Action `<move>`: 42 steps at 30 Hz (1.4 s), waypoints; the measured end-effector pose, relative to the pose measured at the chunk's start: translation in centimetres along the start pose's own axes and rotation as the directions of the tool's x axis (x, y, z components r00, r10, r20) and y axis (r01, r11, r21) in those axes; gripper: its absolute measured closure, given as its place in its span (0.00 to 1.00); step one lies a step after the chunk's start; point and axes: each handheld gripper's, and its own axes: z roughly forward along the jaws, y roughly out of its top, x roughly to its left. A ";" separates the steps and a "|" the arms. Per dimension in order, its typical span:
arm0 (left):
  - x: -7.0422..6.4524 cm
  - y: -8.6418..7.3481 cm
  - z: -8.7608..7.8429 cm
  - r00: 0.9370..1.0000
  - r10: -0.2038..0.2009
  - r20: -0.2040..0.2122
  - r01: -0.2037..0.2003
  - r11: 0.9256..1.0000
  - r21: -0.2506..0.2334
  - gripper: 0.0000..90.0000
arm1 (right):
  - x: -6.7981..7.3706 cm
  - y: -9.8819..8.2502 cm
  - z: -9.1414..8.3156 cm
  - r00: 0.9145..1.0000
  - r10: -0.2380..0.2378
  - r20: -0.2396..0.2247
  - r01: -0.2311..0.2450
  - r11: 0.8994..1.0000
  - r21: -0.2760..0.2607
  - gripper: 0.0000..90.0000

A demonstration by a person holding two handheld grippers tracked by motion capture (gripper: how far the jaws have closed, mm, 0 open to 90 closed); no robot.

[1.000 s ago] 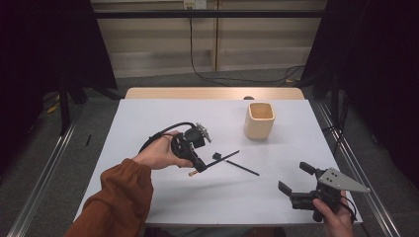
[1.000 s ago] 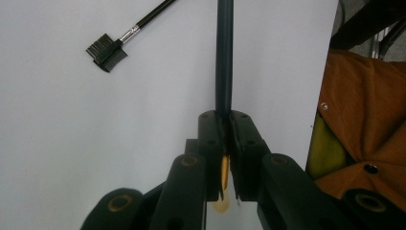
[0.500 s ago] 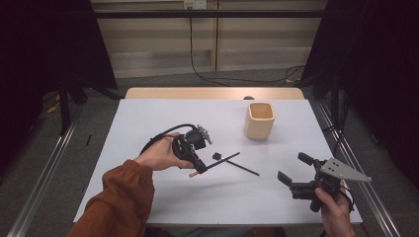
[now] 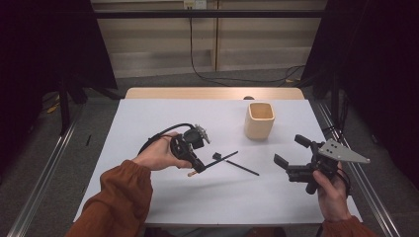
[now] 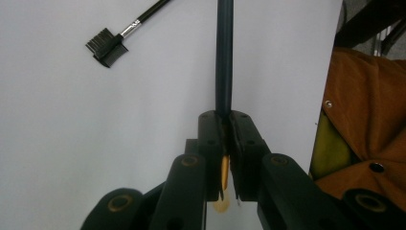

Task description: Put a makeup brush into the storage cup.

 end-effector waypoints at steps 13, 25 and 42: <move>-0.1 -0.1 -0.1 1.000 0.009 0.002 -0.009 1.000 0.014 0.94 | -0.2 1.5 2.0 0.996 -0.079 -0.045 0.080 0.997 0.017 0.00; -0.2 0.1 0.1 1.000 0.014 0.006 -0.014 1.000 0.023 0.94 | 1.0 3.2 5.2 0.977 -0.158 -0.141 0.165 0.986 0.038 0.00; -0.5 0.6 0.7 0.999 0.036 0.022 -0.037 0.998 0.041 0.94 | 3.2 6.3 10.9 0.927 -0.180 -0.330 0.239 0.960 0.148 0.01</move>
